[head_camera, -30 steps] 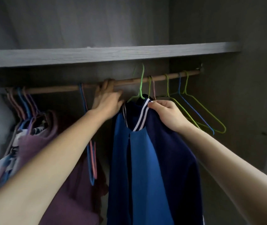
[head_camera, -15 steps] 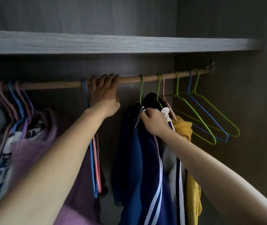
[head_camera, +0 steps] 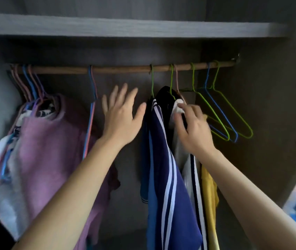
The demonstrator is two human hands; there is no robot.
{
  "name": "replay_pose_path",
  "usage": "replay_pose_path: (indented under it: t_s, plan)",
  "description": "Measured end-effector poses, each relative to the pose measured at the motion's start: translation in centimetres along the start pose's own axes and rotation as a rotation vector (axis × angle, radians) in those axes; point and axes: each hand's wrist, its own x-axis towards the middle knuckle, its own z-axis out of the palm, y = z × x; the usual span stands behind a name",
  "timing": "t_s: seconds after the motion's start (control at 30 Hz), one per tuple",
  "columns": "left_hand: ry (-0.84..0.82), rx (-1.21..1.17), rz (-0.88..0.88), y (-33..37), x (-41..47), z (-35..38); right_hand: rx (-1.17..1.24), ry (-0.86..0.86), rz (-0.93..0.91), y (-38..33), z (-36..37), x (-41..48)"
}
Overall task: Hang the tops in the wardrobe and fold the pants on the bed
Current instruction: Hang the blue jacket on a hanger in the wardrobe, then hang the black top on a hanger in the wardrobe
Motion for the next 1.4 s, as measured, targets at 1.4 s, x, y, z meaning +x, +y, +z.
replay_pose_path:
  t_s: [1.4]
  plan:
    - [-0.729, -1.209, 1.565, 39.2, -58.5, -21.8, -1.696, 0.520, 1.696, -41.5, -32.9, -70.8]
